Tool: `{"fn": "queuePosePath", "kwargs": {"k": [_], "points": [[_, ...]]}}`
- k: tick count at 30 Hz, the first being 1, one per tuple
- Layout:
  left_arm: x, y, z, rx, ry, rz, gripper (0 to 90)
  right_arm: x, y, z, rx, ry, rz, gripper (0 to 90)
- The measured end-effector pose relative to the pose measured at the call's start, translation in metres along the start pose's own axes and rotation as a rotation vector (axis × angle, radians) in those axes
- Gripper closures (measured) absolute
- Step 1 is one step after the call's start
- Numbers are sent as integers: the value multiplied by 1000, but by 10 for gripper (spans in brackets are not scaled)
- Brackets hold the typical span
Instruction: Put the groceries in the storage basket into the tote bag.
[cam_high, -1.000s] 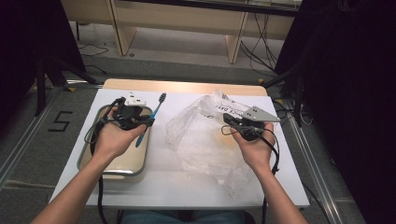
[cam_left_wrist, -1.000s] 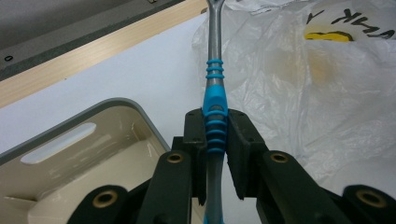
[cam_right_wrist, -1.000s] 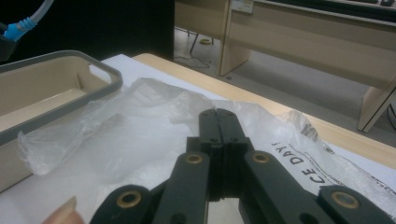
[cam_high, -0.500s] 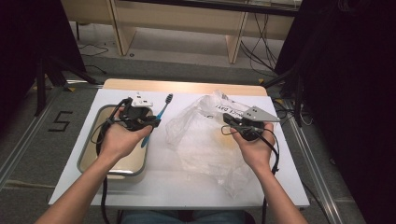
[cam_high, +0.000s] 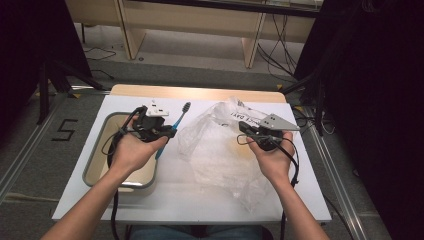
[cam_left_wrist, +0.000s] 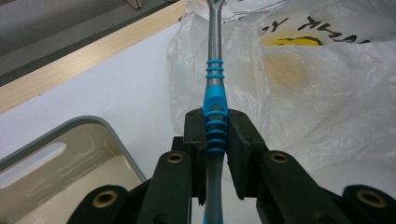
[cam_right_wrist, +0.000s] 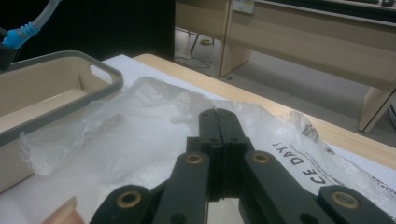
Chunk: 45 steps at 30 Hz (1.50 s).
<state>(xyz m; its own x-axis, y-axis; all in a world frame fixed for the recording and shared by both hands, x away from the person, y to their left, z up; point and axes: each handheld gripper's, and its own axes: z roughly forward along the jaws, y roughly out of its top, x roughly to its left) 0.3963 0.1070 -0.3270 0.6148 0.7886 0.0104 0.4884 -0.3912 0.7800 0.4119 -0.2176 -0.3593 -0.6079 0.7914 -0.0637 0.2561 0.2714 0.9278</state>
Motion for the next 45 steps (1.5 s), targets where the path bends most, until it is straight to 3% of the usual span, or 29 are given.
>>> {"fn": "queuePosePath", "kwargs": {"k": [25, 45], "points": [[-35, 5, 12, 11, -80, 55, 781, 0, 0, 0, -3, 2, 2, 900], [-49, 4, 21, 27, -108, 82, 781, 1, 0, 0, -6, 6, 5, 900]]}}
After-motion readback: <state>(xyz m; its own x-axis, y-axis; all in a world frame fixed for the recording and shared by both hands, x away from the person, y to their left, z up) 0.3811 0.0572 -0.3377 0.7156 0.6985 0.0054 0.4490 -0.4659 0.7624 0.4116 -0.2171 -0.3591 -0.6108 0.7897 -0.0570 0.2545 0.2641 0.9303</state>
